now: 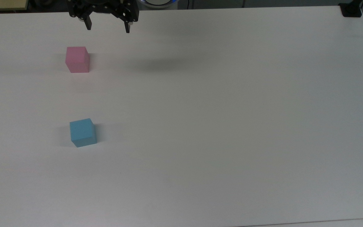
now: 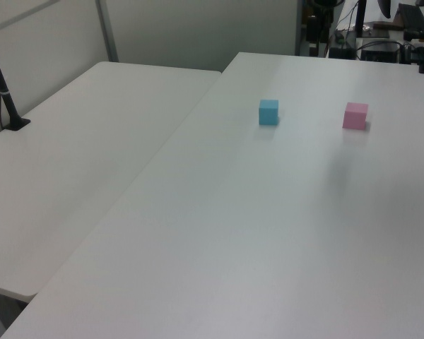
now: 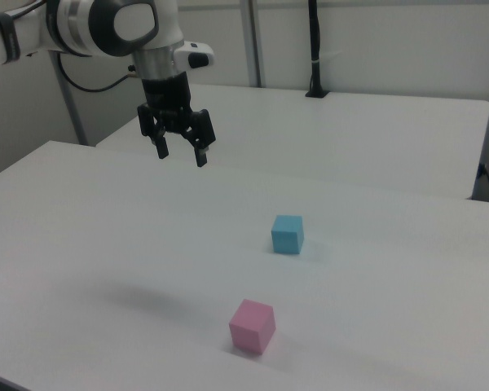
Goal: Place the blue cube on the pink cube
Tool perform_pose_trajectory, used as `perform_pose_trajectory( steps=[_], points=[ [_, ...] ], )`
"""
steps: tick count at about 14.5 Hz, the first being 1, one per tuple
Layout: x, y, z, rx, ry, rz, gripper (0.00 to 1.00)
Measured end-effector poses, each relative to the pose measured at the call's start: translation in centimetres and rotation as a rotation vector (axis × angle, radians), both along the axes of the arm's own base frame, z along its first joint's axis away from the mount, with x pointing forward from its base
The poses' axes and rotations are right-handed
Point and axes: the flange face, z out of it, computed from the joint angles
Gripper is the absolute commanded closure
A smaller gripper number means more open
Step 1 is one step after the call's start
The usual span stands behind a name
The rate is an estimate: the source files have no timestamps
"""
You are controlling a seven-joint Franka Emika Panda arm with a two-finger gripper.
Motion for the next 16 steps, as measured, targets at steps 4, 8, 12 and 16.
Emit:
perform_pose_trajectory(
  steps=[4,8,12,16],
  points=[
    [0.8,-3.9,-0.9,-0.014,-0.036,-0.001,0.0],
    [3.9,-8.1,-3.7,-0.05,-0.103,-0.039,0.0],
    [6.8,-10.0,-7.3,-0.056,-0.136,-0.056,0.0],
    [9.0,-11.1,-10.6,-0.053,-0.163,-0.052,0.0]
  ],
)
